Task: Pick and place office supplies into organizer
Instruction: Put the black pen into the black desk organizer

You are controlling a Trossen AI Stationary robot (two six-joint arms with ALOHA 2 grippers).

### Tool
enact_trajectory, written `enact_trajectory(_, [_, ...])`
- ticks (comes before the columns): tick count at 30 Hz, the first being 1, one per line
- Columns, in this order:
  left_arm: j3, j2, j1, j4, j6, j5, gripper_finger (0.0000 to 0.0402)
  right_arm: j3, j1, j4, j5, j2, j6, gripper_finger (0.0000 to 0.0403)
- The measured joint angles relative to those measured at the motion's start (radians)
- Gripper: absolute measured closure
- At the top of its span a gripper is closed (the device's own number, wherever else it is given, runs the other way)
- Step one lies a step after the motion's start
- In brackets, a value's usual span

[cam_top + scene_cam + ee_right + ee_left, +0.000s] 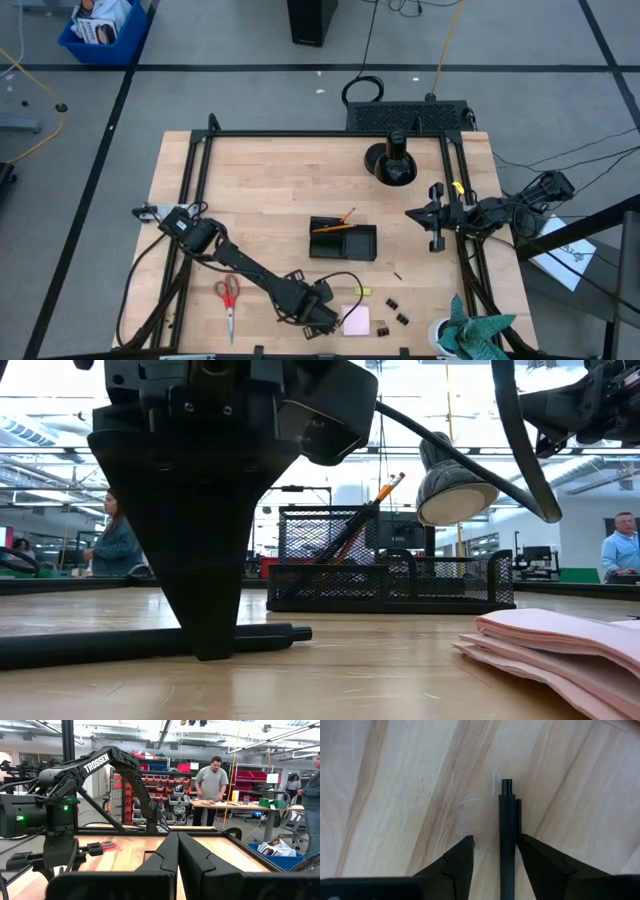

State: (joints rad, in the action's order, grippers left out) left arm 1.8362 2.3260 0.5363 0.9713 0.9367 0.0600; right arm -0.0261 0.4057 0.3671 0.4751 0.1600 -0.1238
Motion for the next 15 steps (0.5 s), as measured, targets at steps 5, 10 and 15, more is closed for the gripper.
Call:
enact_trajectory(5, [-0.001,-0.001,-0.013,-0.025,-0.002,-0.033,0.0218,0.0,0.0,0.0,0.0,0.0,0.0,0.0399])
enact_trajectory(10, [0.0,-0.001,-0.026,-0.038,0.0,-0.038,0.021,0.0,0.0,0.0,0.0,0.0,0.0,0.0399])
enact_trajectory(15, [0.002,0.0,-0.042,-0.073,0.001,-0.035,0.0205,0.0,0.0,0.0,0.0,0.0,0.0,0.0399])
